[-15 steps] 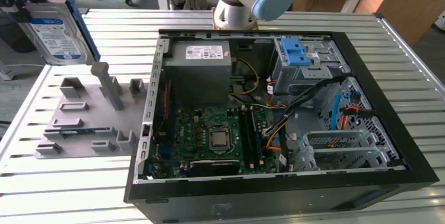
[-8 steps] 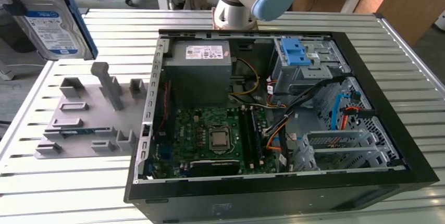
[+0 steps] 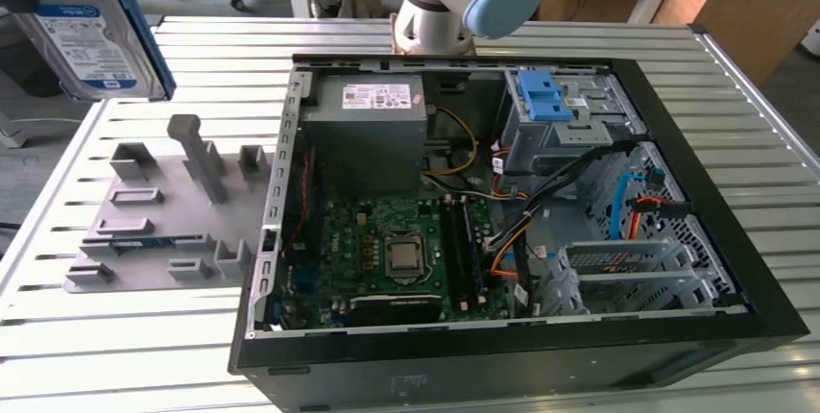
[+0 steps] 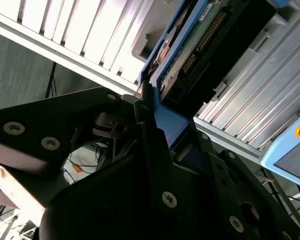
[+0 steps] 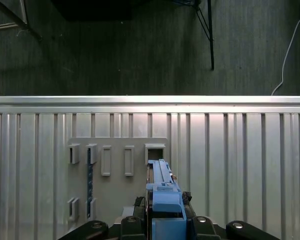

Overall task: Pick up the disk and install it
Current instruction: 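Pick up the disk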

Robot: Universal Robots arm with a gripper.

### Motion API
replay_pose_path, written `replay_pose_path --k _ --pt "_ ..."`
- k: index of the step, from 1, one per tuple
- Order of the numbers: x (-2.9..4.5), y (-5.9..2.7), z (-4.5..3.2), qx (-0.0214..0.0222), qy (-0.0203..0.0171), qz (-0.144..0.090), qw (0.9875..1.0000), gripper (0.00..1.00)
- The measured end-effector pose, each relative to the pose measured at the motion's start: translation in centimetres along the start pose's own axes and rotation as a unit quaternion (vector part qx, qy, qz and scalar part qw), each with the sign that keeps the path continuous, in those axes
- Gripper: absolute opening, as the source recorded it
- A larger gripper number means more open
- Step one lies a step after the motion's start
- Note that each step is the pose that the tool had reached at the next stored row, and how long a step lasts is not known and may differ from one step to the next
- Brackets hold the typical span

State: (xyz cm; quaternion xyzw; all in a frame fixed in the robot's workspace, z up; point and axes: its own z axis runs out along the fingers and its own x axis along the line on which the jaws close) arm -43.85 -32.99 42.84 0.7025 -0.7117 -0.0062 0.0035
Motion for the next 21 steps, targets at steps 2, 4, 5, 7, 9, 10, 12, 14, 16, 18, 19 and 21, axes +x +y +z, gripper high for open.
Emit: replay_pose_path --k 2,4,5,7,9,10,12,14,16,18,19,21 --pt "0.00 0.01 -0.39 0.0001 -0.0001 0.000 1.0000 0.36" --pt "0.00 0.01 -0.79 0.0000 0.0000 0.000 1.0000 0.36" --pt "0.00 0.02 -0.94 0.0001 0.0000 0.000 1.0000 0.36" --pt "0.00 0.02 -1.29 0.0000 0.0000 0.000 1.0000 0.36" --pt "0.00 0.03 -1.60 0.0001 0.0000 0.000 1.0000 0.36" --pt "0.00 0.04 -1.75 0.0001 0.0000 0.000 1.0000 0.36" --pt "0.00 0.06 -2.05 0.0000 0.0000 0.000 1.0000 0.36" --pt "-0.01 0.09 -2.37 0.0001 0.0000 0.000 1.0000 0.36" --pt "-0.01 0.12 -2.68 0.0002 0.0000 0.000 1.0000 0.36" --pt "-0.01 0.26 -2.75 0.0012 -0.0001 0.000 1.0000 0.36" --pt "-0.01 0.32 -2.77 0.0018 -0.0001 0.000 1.0000 0.36" --pt "0.00 0.39 -2.92 0.0026 0.0000 0.000 1.0000 0.36"
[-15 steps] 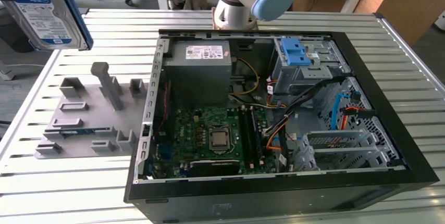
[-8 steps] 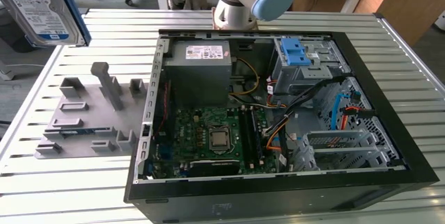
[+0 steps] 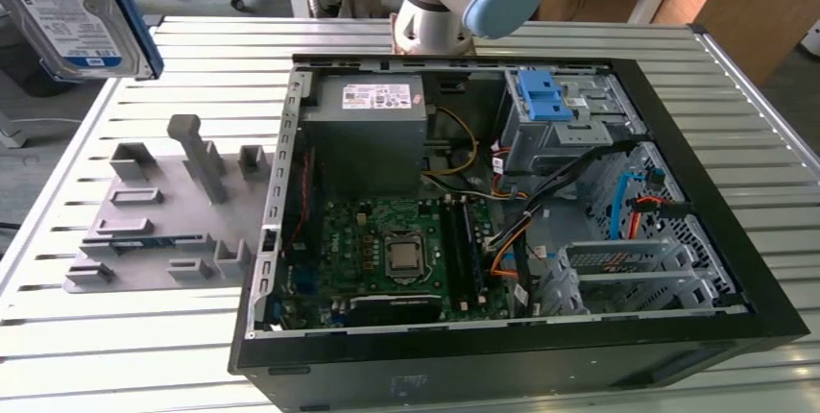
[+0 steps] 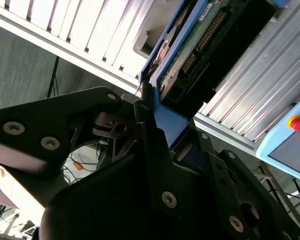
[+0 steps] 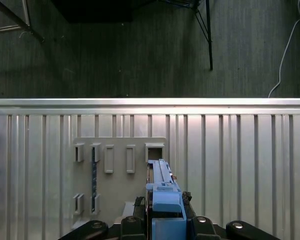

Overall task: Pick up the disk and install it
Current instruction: 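Pick up the disk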

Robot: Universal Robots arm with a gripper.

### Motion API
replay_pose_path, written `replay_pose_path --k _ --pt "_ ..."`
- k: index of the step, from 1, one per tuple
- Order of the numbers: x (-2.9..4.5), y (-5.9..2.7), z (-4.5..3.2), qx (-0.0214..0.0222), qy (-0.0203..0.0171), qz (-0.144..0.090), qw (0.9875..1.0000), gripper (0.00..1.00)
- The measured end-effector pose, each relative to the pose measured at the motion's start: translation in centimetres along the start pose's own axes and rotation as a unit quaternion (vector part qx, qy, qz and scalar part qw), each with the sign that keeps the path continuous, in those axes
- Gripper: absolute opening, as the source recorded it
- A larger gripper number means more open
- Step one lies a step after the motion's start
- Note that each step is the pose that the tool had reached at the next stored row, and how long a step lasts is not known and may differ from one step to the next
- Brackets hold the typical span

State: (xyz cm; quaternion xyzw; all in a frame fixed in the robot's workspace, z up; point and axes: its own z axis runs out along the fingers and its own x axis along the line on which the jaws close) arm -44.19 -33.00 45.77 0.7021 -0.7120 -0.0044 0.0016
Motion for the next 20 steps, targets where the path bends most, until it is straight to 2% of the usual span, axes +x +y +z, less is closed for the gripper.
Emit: replay_pose_path --k 8,10,20 --pt "0.00 0.15 -1.31 0.0023 -0.0001 0.000 1.0000 0.36" --pt "-0.02 0.16 -1.34 0.0023 -0.0020 0.000 1.0000 0.36" --pt "-0.01 0.16 -1.38 0.0024 -0.0021 0.000 1.0000 0.36"
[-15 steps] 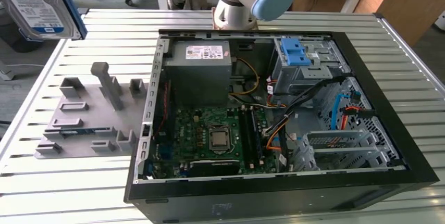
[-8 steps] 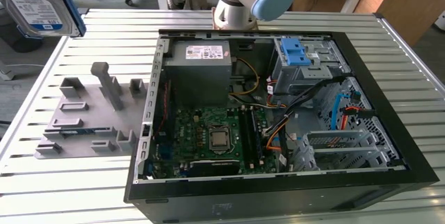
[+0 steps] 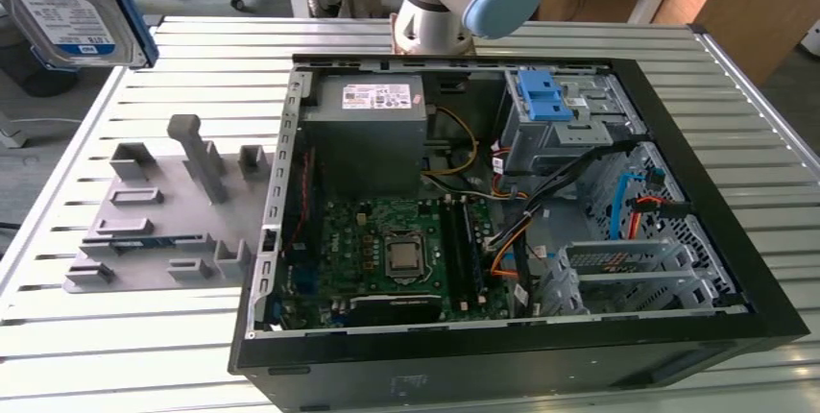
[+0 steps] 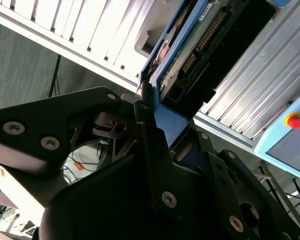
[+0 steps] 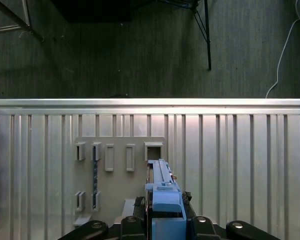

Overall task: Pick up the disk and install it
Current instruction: 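Pick up the disk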

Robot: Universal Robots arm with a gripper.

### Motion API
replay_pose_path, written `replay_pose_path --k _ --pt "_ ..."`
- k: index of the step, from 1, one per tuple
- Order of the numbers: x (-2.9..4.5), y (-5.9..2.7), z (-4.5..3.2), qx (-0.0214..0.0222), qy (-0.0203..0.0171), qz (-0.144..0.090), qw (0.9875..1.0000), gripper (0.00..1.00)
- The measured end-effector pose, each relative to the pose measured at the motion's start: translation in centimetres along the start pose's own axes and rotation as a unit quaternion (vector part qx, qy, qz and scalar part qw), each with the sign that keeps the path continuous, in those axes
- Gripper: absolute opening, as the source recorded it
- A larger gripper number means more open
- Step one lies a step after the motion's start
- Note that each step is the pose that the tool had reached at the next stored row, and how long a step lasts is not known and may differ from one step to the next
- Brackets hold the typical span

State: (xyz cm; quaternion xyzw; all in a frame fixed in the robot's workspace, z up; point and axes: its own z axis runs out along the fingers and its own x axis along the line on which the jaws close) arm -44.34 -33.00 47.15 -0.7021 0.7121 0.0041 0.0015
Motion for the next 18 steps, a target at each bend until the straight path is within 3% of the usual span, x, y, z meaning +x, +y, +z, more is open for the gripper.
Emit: replay_pose_path --k 2,7,18 --pt "0.10 0.01 0.00 0.0000 0.0000 0.000 1.0000 0.36" --pt "1.23 -0.01 -0.01 0.0000 0.0000 0.000 1.0000 0.36" --pt "1.24 -1.05 0.01 0.0000 0.0000 0.000 1.0000 0.36"
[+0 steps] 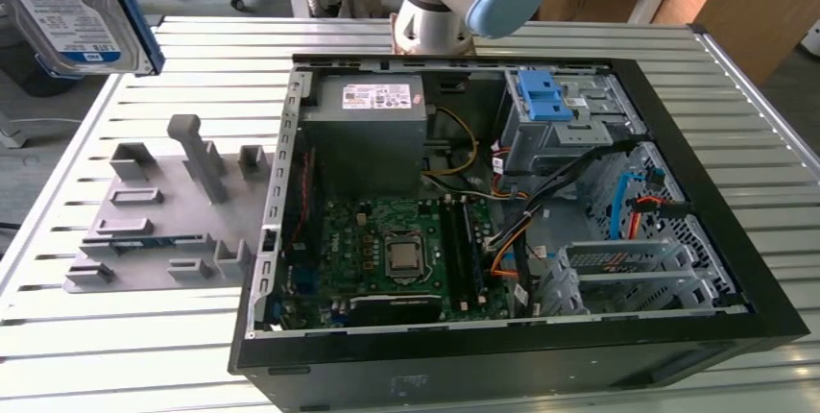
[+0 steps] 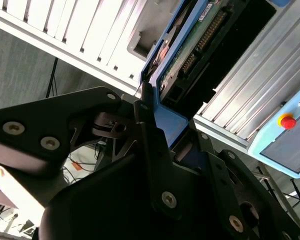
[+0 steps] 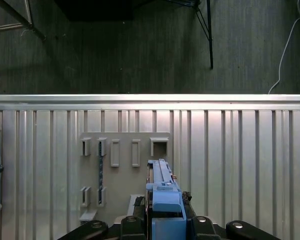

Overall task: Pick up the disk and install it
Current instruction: 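Pick up the disk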

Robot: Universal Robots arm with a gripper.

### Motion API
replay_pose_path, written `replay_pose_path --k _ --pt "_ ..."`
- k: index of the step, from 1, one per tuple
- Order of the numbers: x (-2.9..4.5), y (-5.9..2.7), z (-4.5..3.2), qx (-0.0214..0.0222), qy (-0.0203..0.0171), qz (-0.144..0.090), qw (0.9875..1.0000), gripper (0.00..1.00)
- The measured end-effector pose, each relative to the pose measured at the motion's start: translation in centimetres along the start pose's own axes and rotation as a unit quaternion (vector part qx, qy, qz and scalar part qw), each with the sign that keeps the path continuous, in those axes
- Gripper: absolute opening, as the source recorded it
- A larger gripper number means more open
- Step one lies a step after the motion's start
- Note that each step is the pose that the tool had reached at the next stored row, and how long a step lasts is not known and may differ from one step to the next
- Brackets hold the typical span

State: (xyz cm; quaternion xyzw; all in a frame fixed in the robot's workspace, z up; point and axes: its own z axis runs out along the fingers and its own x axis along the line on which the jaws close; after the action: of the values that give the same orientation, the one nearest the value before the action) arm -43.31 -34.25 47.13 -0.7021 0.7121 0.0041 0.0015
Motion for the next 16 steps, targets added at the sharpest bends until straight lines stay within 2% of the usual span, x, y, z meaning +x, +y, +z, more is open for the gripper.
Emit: replay_pose_path --k 5,12,16 --pt "0.07 -0.29 0.00 0.0000 0.0000 0.000 1.0000 0.36" --pt "1.02 -0.32 0.00 0.0000 0.0000 0.000 1.0000 0.36" --pt "1.16 -0.32 -0.04 0.0000 0.0000 0.000 1.0000 0.36"
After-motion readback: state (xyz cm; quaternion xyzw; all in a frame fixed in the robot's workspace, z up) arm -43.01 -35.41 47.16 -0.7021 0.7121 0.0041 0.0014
